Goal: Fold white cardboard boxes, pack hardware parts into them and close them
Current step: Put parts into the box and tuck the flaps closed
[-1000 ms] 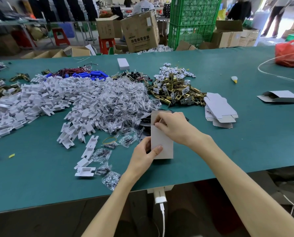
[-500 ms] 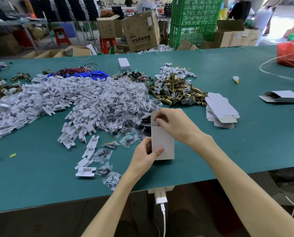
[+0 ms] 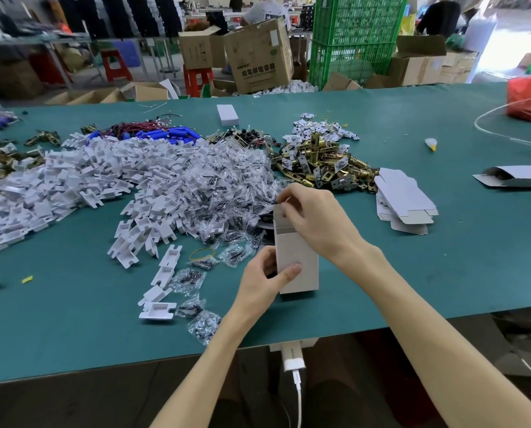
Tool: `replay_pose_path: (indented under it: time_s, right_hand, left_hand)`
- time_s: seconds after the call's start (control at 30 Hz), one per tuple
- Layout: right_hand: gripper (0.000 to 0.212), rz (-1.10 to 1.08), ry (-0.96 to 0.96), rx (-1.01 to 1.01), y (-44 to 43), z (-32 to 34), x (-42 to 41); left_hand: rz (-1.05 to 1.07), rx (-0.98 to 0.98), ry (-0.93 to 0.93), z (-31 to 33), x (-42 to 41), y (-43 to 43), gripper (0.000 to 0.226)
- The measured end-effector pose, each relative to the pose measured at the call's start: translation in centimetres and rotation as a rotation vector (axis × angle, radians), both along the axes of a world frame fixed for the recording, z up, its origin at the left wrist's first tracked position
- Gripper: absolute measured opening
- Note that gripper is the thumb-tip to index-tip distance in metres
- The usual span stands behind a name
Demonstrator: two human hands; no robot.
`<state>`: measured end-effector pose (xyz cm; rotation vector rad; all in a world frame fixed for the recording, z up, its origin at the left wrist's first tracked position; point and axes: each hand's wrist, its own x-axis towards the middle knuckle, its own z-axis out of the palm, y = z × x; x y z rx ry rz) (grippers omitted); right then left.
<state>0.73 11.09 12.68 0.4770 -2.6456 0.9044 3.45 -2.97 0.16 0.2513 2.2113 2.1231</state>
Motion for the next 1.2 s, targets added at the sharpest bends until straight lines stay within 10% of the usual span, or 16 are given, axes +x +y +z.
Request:
replay_pose_path:
  time_s: [0.63,0.93,1.2]
  right_hand:
    - [0.024,0.129,-0.324,0.712,-11.1,-5.8,-2.6]
    - [0.015,0.143,-0.231,0.583,-10.5,-5.5,-2.1]
    - [0.021,0.179,-0.07,-0.228,-7.0,-1.0,-0.2]
  left_hand:
    - [0.035,-0.278,0.065,0.3,0.3,0.0,0.014]
    - [0.064,-0.218,-0.013,0.2,0.4,0.0,0.016]
    - [0.058,-0.185,0.038,0.6,0.0,0.0,0.025]
